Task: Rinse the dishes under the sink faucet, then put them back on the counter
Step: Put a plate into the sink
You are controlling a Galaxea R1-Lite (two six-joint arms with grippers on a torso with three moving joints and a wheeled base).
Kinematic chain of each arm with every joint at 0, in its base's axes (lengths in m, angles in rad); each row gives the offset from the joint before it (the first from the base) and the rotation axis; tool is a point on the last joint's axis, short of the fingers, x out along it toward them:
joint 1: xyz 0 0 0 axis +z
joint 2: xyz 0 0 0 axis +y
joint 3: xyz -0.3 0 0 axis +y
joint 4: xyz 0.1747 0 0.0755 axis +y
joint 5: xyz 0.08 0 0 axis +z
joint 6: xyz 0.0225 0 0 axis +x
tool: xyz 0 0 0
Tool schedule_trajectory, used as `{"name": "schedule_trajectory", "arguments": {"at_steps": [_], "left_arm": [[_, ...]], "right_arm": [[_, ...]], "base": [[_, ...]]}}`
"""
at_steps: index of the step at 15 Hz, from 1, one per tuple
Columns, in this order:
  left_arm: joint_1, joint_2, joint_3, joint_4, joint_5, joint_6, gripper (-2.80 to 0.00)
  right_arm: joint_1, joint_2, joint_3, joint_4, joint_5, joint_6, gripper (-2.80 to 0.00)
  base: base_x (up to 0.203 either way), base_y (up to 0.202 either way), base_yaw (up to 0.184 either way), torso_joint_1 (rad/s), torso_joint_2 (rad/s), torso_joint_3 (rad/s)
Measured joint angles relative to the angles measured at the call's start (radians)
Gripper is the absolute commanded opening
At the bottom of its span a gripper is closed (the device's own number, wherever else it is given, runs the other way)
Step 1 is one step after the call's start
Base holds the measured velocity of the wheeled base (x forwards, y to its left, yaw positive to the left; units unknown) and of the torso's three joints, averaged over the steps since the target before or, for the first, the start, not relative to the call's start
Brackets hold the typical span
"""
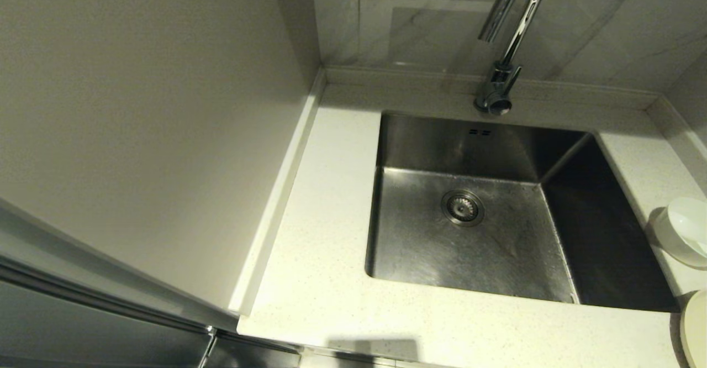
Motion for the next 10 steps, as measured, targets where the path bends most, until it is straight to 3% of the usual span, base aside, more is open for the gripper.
{"name": "schedule_trajectory", "arguments": {"at_steps": [5, 10], "left_arm": [[0.0, 0.0, 0.0, 0.0, 0.0, 0.0, -2.8], [0.0, 0.0, 0.0, 0.0, -0.001, 0.0, -2.8]], "right_arm": [[0.0, 0.0, 0.0, -0.001, -0.004, 0.047, -2.8], [0.0, 0.0, -0.001, -0.008, -0.01, 0.007, -2.8]], "base": [[0.0, 0.0, 0.0, 0.0, 0.0, 0.0], [0.0, 0.0, 0.0, 0.0, 0.0, 0.0]]}}
